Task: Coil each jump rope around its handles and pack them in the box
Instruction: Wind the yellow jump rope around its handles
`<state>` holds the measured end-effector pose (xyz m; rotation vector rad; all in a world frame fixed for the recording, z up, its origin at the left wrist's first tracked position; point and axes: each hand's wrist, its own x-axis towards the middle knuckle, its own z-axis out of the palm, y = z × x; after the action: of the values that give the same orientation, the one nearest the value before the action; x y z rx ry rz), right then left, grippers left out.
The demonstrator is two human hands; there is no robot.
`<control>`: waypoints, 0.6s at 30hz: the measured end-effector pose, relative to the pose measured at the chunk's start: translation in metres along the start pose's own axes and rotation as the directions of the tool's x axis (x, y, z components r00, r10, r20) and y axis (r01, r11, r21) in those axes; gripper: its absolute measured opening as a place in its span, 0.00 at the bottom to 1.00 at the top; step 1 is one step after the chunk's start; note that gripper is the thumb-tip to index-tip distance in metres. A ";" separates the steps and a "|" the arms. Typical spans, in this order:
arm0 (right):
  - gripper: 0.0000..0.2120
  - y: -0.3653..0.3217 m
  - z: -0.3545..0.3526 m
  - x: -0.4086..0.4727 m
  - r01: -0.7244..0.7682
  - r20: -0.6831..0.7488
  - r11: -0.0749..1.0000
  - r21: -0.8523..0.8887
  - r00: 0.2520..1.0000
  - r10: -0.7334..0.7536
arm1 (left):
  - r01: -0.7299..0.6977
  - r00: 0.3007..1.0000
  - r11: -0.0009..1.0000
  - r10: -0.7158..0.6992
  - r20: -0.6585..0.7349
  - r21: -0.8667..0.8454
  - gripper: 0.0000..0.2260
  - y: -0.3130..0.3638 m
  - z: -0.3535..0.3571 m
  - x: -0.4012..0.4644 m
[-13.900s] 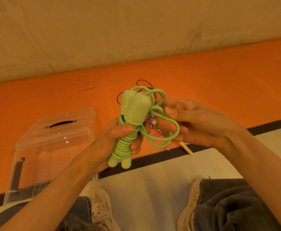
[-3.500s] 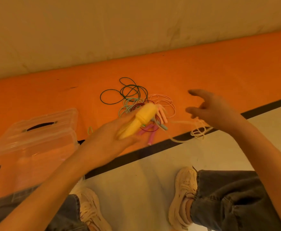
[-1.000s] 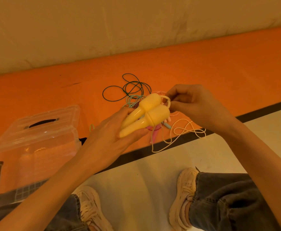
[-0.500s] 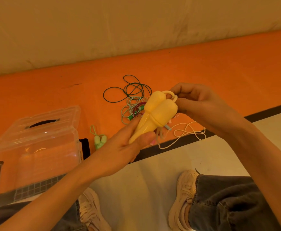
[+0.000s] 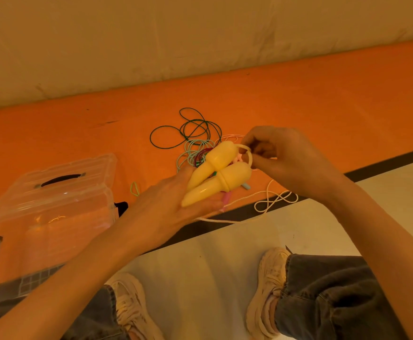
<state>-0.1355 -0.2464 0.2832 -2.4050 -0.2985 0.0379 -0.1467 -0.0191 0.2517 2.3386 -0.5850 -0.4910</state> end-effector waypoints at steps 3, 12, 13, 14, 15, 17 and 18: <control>0.03 0.000 0.003 0.002 0.024 -0.042 0.993 -0.118 0.999 -0.029 | 0.003 1.000 0.996 -0.001 -0.025 0.087 0.25 0.000 0.000 -0.001; 0.12 -0.001 -0.008 0.000 -0.320 0.181 0.783 0.533 0.947 0.264 | -0.022 0.997 0.998 0.027 -0.078 0.064 0.23 -0.002 0.004 -0.003; 0.12 -0.001 -0.008 0.000 -0.359 0.222 0.712 0.604 0.933 0.282 | -0.018 0.996 0.998 0.024 -0.084 0.063 0.23 -0.001 0.005 -0.003; 0.12 -0.001 -0.009 0.000 -0.380 0.254 0.645 0.663 0.925 0.283 | -0.014 0.996 0.998 0.019 -0.089 0.054 0.23 -0.001 0.005 -0.003; 0.13 -0.002 -0.009 -0.001 -0.388 0.277 0.591 0.708 0.921 0.273 | -0.009 0.995 0.999 0.013 -0.096 0.042 0.23 -0.001 0.005 -0.002; 0.16 -0.002 -0.009 -0.002 -0.368 0.272 0.587 0.721 0.930 0.249 | 0.001 0.994 1.000 0.001 -0.113 0.016 0.24 -0.002 0.004 -0.001; 0.17 -0.001 -0.008 -0.003 -0.344 0.242 0.632 0.694 0.939 0.245 | 0.005 0.993 1.000 -0.004 -0.117 0.006 0.24 -0.002 0.004 -0.001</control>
<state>-0.1375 -0.2511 0.2899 -1.6104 0.0714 0.3920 -0.1485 -0.0194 0.2479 2.3569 -0.5265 -0.3517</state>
